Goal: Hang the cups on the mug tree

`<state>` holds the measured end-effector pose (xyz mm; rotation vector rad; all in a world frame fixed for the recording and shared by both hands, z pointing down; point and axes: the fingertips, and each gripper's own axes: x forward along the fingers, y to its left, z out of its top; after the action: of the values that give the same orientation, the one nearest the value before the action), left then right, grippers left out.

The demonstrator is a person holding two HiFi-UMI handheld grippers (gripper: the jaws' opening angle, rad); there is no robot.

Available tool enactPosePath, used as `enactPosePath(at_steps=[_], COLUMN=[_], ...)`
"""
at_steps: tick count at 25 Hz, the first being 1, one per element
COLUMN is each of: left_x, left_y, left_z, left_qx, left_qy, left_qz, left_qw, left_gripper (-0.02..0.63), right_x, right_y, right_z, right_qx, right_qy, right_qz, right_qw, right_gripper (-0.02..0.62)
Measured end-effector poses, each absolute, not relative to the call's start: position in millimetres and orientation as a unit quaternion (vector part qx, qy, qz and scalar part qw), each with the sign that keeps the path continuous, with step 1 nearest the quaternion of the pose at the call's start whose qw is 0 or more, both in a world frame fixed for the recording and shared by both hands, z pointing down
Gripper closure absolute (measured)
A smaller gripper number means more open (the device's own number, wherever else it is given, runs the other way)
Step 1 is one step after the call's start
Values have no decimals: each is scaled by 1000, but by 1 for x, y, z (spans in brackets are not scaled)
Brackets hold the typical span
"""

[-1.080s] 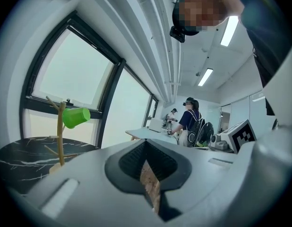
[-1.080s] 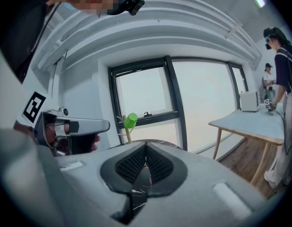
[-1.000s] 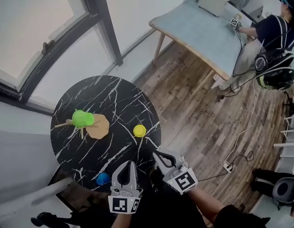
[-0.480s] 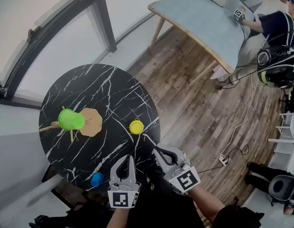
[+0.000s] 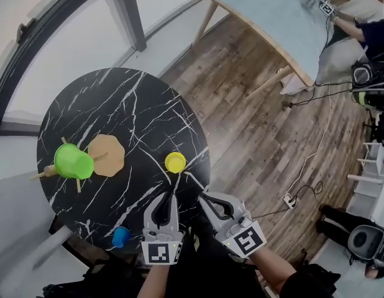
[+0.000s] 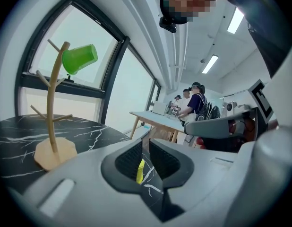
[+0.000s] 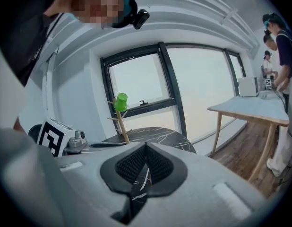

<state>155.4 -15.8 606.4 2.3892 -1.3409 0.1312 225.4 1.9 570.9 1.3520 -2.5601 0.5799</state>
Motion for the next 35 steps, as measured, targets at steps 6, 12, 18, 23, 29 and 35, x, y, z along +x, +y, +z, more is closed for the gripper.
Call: enactPosePath(at_steps=[6,12,18,23,29,35], left_x=[160,168,177,182,183,186], left_y=[-30,-40,-43,-45,-55,-59], left_z=[633,655,678,691,702,716], left_qx=[854,855,856,855,855,854], left_qy=[-477,-469,-457,-452,-449,-441], left_qz=[56,77,99,108,117,128], left_qw=[202,206,220,231,232,245], left_gripper=[531,477,416,377,348,325], right_x=[227,234,239,243,242,249], right_y=[1,-2,-6,-7,-10,-14], right_z=[590,605,615,625,631,640], right_qx=[451,458,461,467,470,476], right_qy=[-861,-853,-848,-840,-837,-837], right_qz=[212,226,239,253,260,246], right_qw=[101,104,103,108,107,111], right_gripper=[591,591,591,591,592,591])
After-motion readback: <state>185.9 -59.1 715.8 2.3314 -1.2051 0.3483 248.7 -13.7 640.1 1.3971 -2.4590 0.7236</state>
